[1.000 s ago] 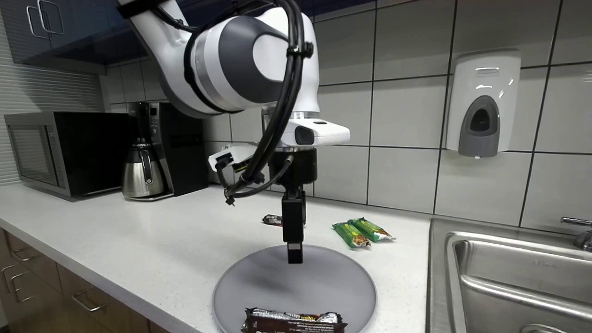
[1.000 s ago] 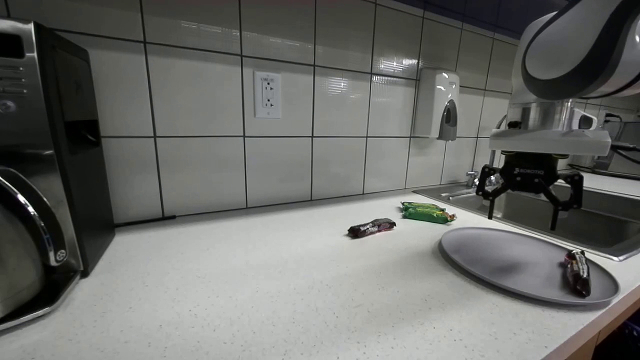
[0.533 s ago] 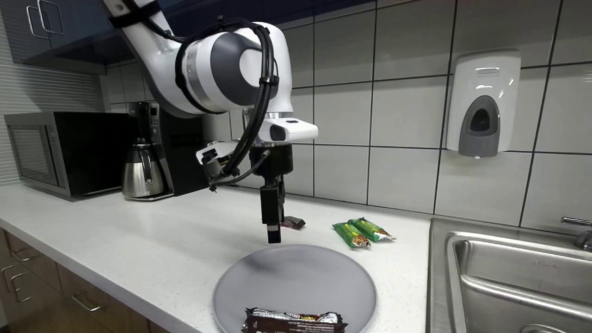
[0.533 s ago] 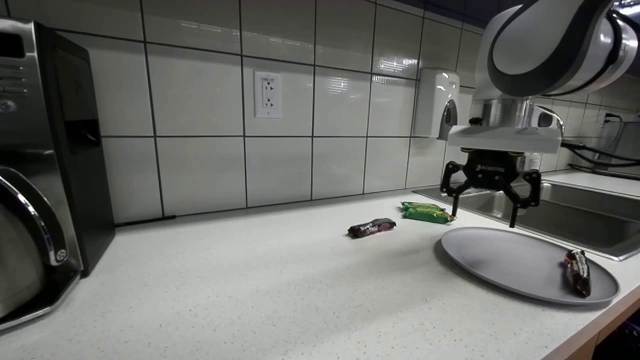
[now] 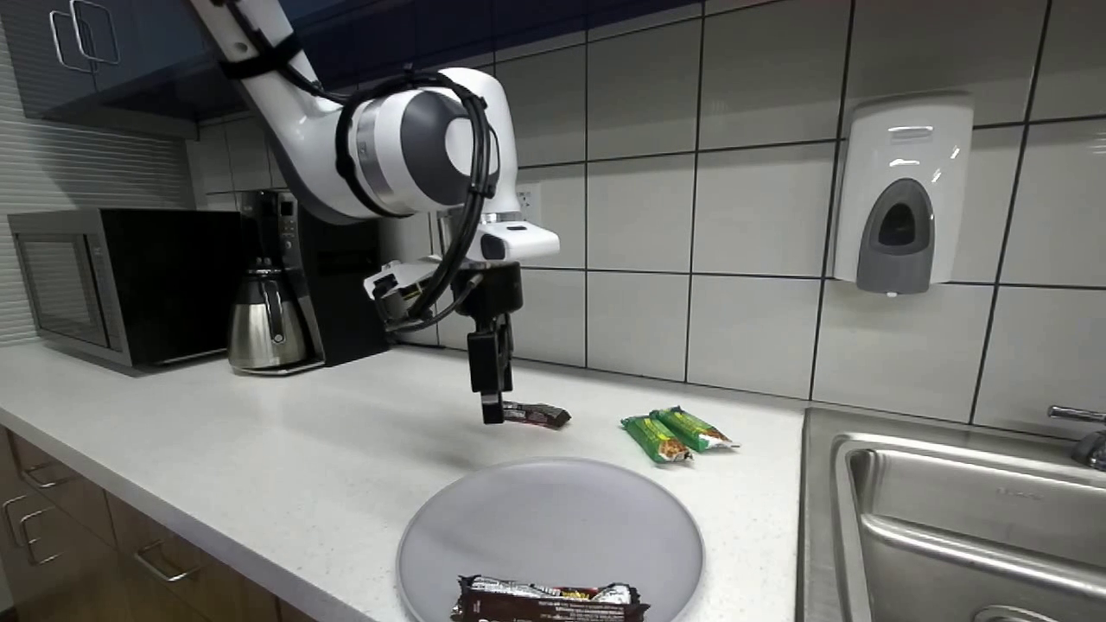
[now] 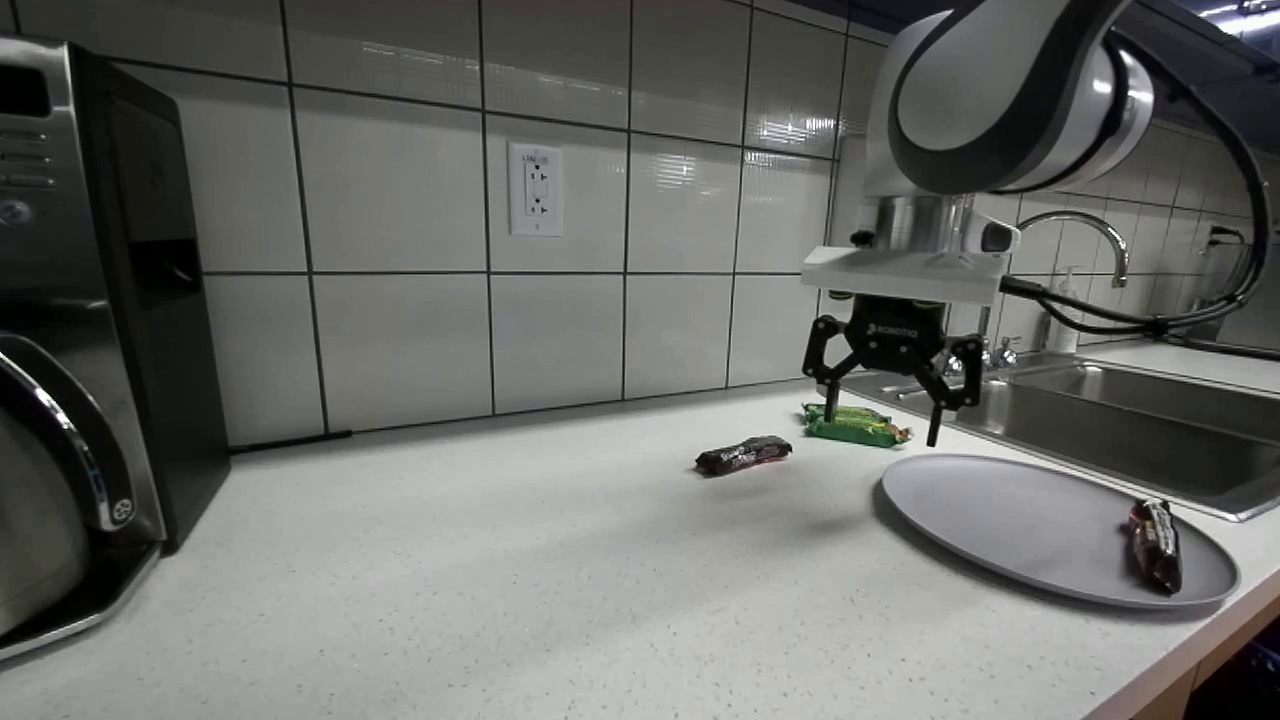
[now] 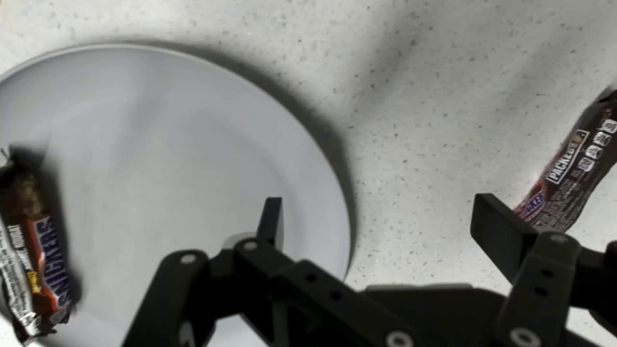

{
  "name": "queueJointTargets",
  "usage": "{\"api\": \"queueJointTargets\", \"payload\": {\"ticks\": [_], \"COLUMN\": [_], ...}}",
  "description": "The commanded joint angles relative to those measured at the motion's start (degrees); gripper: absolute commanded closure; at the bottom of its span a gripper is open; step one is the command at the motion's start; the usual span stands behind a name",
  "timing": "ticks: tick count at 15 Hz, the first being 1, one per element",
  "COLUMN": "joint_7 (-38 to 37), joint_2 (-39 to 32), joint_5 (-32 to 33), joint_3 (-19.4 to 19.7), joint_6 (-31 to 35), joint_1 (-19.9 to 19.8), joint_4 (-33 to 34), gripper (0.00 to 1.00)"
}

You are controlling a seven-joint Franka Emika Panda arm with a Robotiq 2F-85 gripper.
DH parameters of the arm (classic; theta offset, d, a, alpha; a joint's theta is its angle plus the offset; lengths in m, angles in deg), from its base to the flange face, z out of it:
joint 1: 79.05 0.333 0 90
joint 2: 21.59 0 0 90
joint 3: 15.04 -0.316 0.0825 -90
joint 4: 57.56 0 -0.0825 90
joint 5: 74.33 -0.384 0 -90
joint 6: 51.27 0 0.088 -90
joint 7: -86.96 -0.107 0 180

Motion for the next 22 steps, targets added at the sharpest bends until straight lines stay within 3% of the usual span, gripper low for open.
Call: {"api": "queueJointTargets", "payload": {"ticks": [1, 12, 22], "joint_7": [-7.6, -25.2, -27.2], "joint_2": [-3.5, -12.9, -19.0], "joint_5": [0.5, 3.9, 2.8], "joint_3": [-0.7, 0.8, 3.1], "joint_6": [0.0, -2.2, -3.5], "joint_1": [2.5, 10.4, 10.9], "joint_4": [4.5, 16.3, 22.9], "gripper": [0.0, 0.0, 0.0]}}
